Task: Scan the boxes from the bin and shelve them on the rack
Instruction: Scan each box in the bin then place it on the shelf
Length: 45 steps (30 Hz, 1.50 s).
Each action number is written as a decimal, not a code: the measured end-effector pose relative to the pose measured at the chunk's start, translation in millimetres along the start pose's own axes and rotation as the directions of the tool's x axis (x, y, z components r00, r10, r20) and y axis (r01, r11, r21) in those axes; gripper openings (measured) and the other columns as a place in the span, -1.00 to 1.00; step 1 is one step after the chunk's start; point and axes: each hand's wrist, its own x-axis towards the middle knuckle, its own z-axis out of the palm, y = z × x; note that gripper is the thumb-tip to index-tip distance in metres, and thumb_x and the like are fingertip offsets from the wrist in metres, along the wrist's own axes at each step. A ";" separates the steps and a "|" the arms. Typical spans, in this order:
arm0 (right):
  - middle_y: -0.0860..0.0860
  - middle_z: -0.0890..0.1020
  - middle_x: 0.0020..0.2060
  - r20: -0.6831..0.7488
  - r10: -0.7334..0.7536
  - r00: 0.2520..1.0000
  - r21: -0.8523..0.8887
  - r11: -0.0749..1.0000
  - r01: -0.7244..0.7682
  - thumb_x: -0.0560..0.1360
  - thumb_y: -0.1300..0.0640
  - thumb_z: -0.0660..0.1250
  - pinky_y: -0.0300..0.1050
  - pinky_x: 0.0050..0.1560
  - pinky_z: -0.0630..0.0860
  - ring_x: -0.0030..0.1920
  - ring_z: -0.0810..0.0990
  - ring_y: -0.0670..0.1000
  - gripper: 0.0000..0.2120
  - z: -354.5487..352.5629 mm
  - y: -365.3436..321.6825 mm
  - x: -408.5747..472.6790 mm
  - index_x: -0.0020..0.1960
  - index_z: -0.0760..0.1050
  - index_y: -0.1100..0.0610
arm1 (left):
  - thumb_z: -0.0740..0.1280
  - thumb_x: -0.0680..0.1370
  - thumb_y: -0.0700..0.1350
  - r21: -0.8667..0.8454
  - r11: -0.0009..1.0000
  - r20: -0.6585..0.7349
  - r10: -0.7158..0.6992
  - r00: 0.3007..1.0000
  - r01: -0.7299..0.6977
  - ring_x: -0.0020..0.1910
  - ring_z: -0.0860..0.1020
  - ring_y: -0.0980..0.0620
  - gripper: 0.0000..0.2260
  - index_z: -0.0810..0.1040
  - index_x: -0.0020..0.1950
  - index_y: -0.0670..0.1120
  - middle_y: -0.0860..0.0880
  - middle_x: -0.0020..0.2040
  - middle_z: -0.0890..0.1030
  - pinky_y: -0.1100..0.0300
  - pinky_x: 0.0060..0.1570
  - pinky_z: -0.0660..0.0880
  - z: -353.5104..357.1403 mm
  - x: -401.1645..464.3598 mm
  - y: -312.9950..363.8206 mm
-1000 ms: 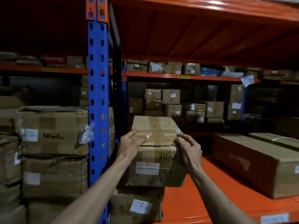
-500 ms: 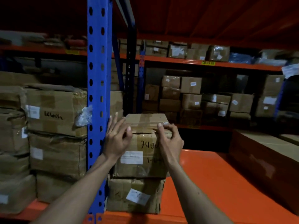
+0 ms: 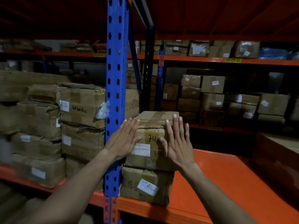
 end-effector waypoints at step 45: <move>0.20 0.27 0.55 0.826 0.512 -0.236 -0.416 0.270 -0.868 0.57 -0.35 0.28 0.23 0.42 0.44 0.46 0.43 0.32 -0.17 -130.9 31.8 -694.6 0.65 0.07 0.03 | 0.33 0.60 0.01 -0.679 0.557 0.724 0.397 0.565 0.478 0.58 0.10 -0.04 -0.32 0.07 0.62 -0.11 -0.07 0.61 0.14 0.08 0.55 0.06 229.1 -474.2 583.2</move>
